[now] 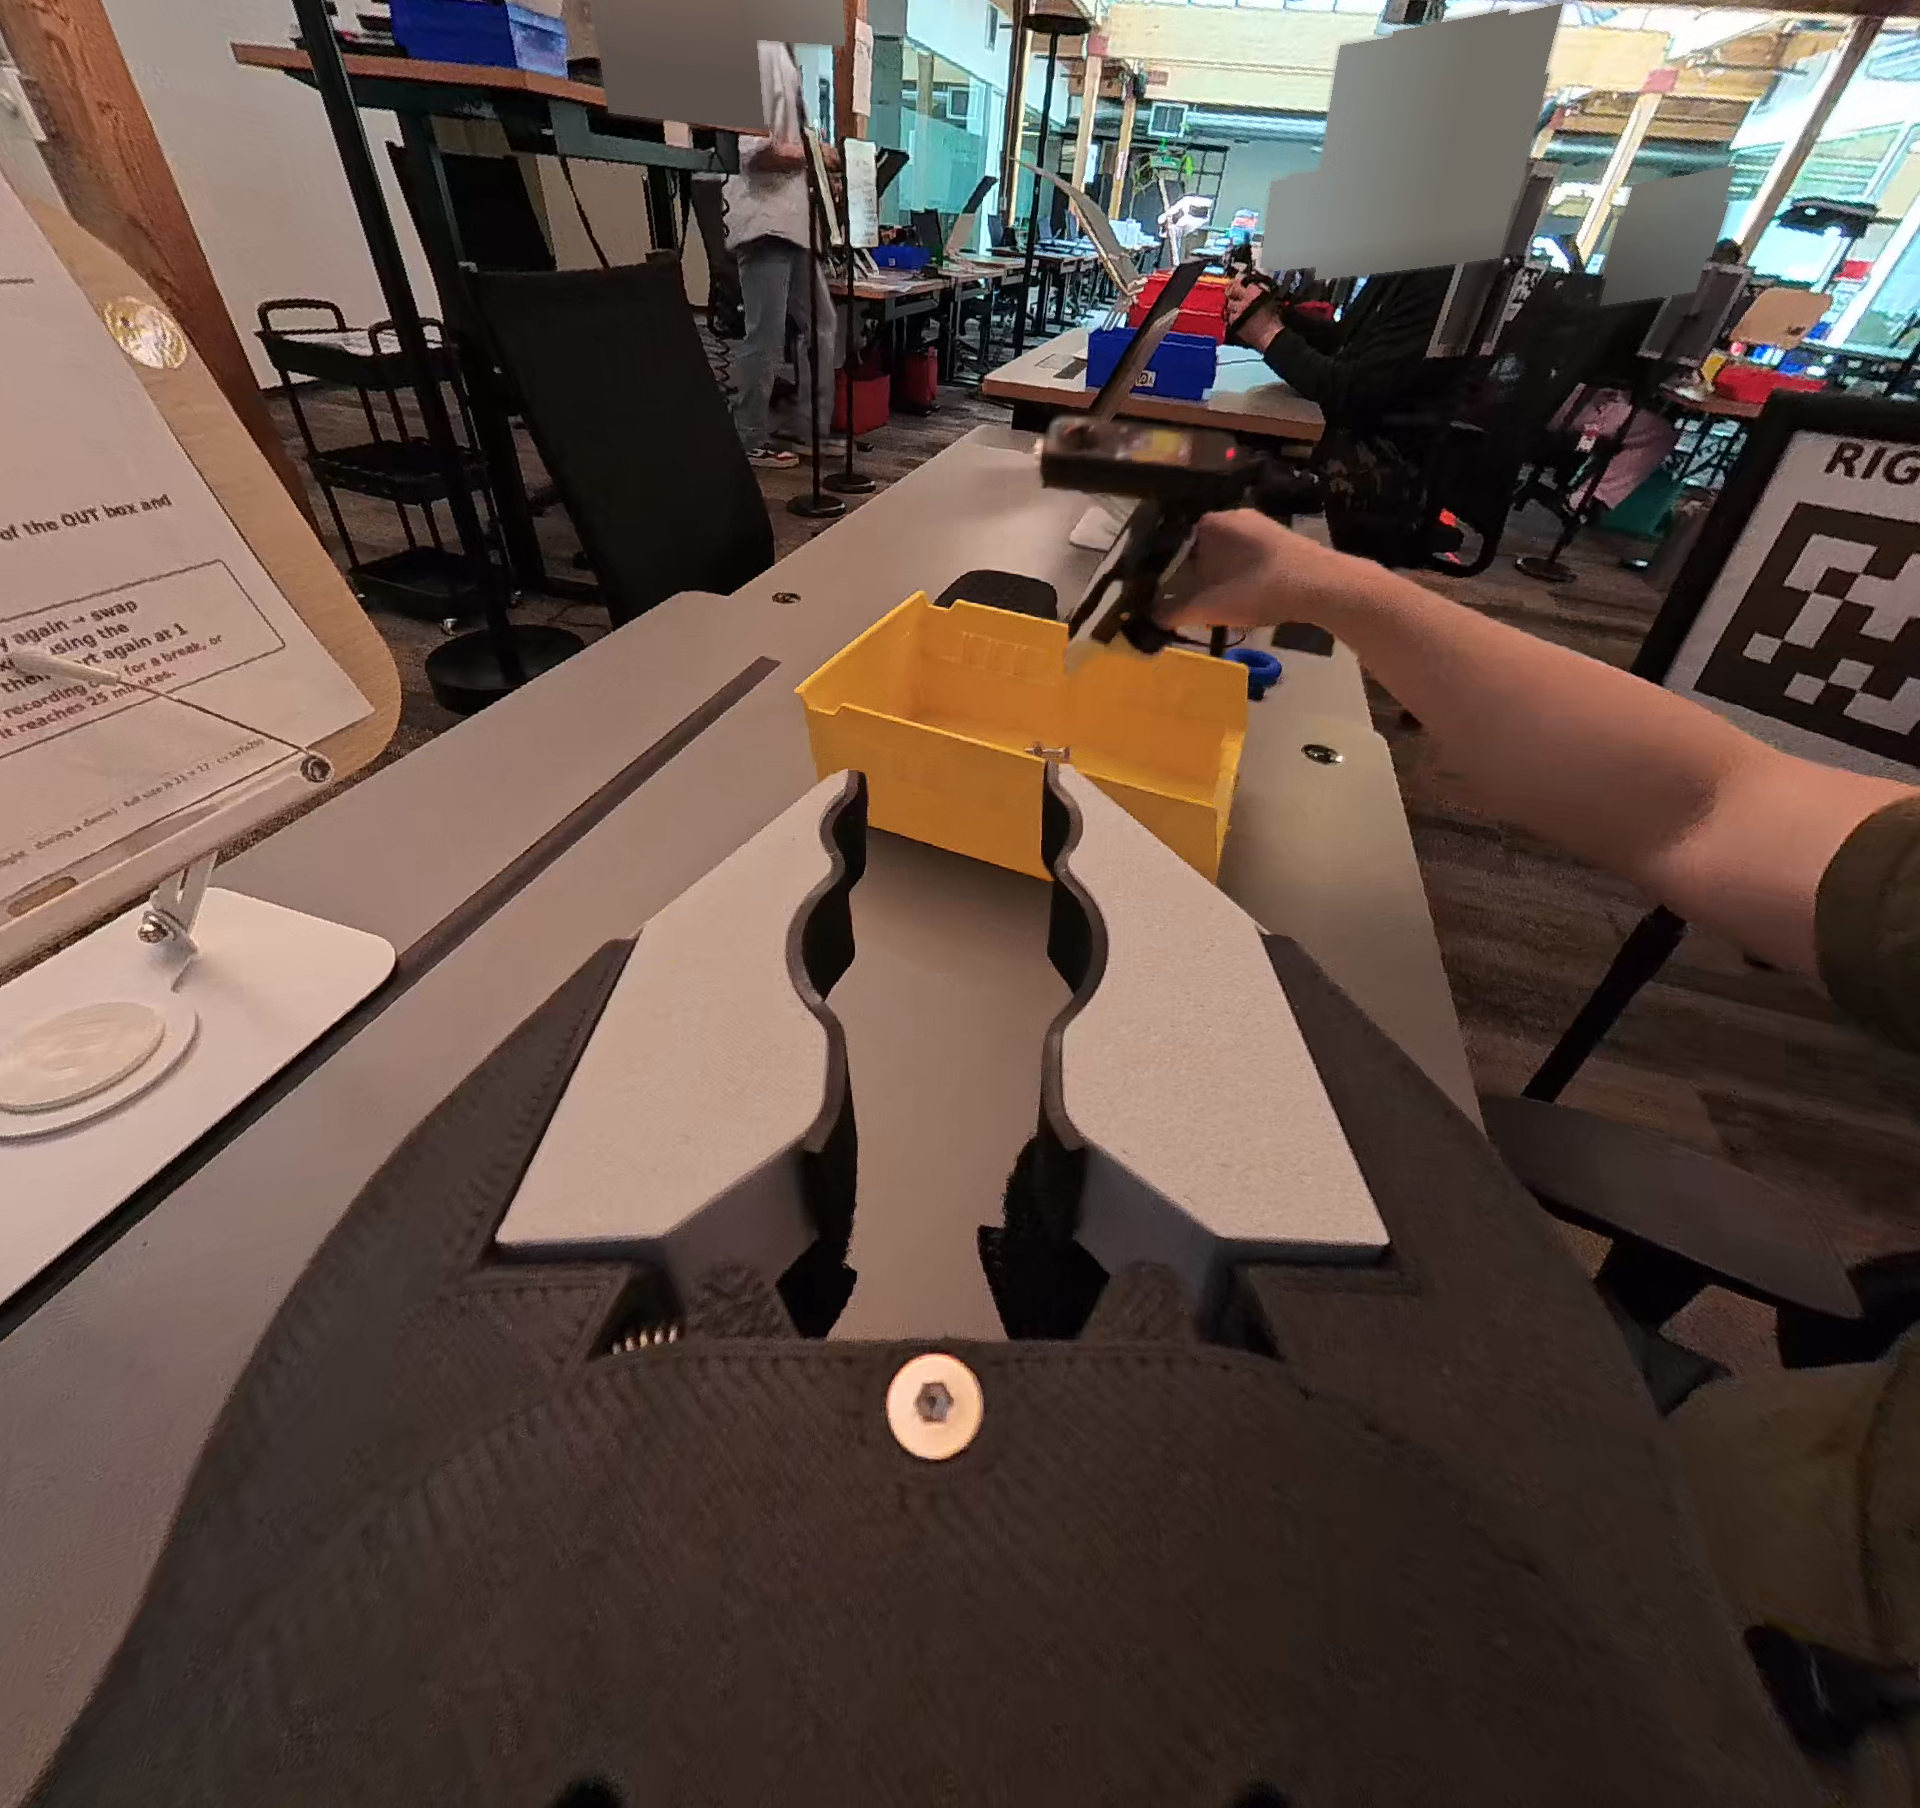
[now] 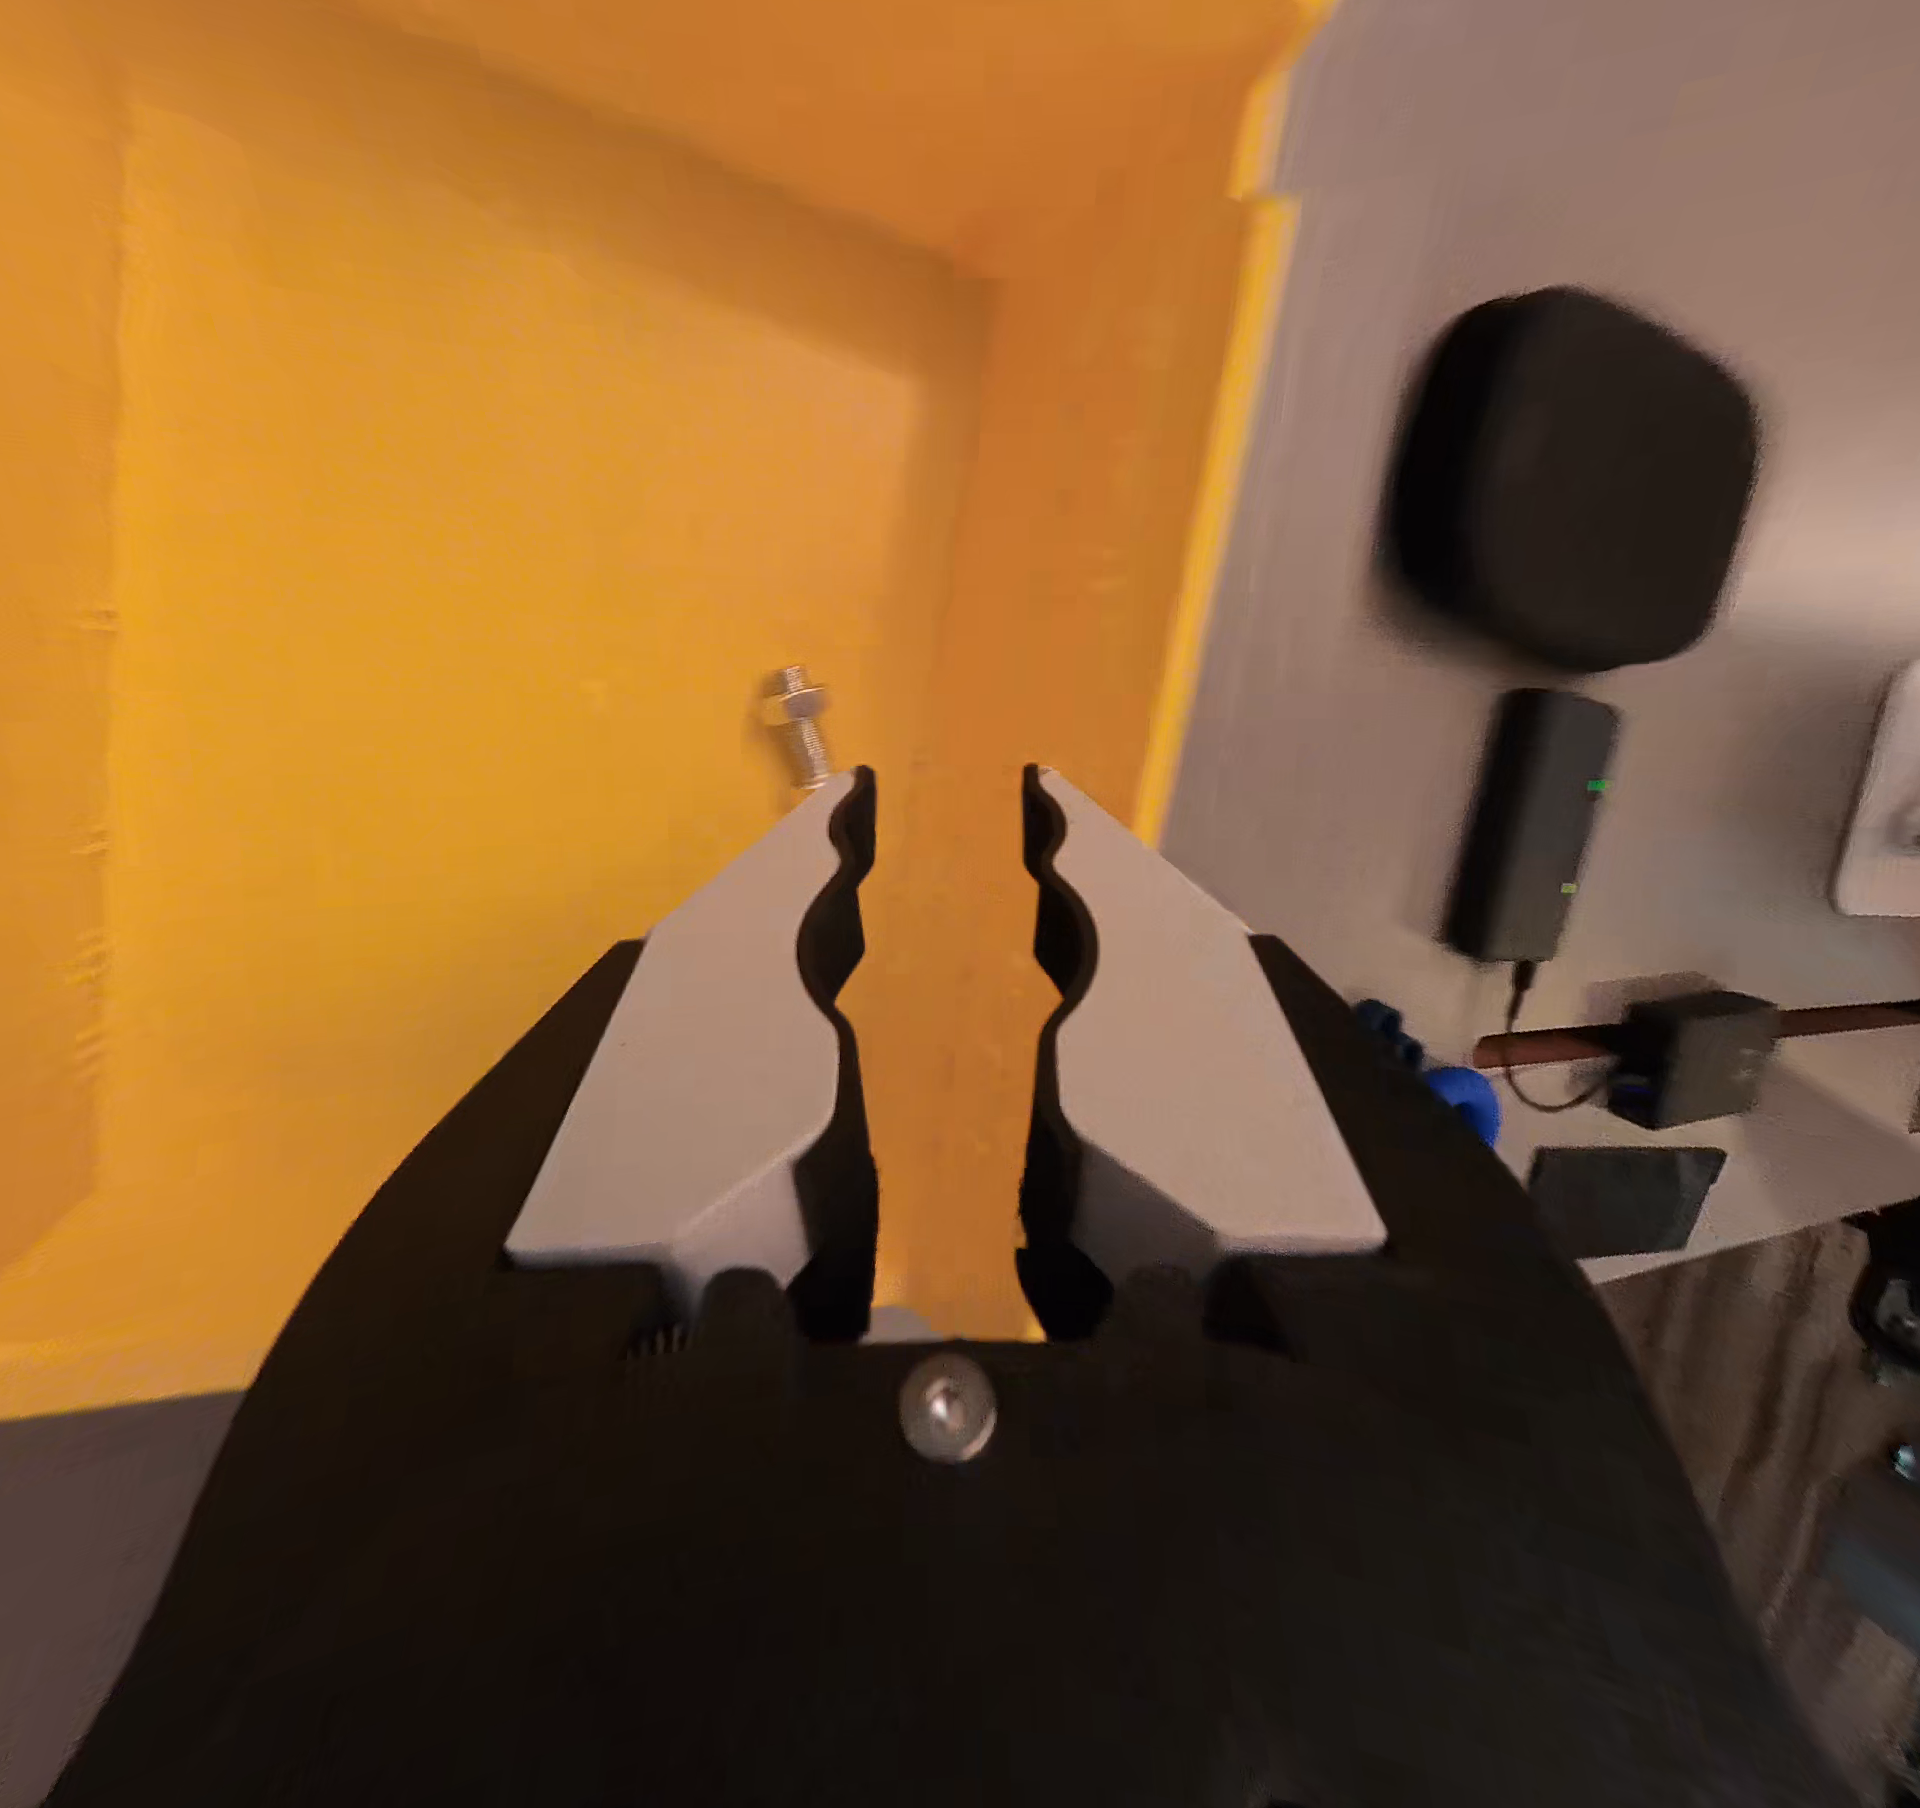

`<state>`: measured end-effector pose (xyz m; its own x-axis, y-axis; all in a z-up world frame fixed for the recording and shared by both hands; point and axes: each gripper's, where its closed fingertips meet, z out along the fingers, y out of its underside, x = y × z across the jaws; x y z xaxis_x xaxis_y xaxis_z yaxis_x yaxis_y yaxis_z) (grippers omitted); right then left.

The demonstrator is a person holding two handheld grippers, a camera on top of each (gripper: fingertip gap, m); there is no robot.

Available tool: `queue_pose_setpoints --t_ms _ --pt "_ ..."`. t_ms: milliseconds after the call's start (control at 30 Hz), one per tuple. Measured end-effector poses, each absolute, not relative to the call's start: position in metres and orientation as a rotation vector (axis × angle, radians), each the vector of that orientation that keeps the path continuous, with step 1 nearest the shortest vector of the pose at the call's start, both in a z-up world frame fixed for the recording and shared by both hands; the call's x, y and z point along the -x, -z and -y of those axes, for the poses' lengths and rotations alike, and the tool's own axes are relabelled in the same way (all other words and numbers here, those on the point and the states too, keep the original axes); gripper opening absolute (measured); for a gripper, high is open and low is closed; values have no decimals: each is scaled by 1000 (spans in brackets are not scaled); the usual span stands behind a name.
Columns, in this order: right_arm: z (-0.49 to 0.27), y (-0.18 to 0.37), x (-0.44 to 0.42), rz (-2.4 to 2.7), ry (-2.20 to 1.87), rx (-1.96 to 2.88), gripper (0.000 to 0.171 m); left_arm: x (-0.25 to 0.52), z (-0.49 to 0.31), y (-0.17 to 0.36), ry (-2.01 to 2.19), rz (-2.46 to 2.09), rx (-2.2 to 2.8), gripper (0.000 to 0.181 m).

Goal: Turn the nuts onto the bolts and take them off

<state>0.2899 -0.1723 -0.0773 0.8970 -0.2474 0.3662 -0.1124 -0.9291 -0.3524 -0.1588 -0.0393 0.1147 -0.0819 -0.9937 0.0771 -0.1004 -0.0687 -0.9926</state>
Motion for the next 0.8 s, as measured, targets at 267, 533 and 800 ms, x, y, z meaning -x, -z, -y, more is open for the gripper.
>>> queue_pose_setpoints --t_ms 267,533,800 --pt "215 113 -304 -516 159 2826 38 156 44 -114 1261 -1328 1294 32" --pt "198 116 -304 -574 -79 2821 2 156 42 -111 1248 -1334 1302 29" --pt "192 103 -314 -421 139 2753 11 167 27 -116 1218 -1284 1303 31"
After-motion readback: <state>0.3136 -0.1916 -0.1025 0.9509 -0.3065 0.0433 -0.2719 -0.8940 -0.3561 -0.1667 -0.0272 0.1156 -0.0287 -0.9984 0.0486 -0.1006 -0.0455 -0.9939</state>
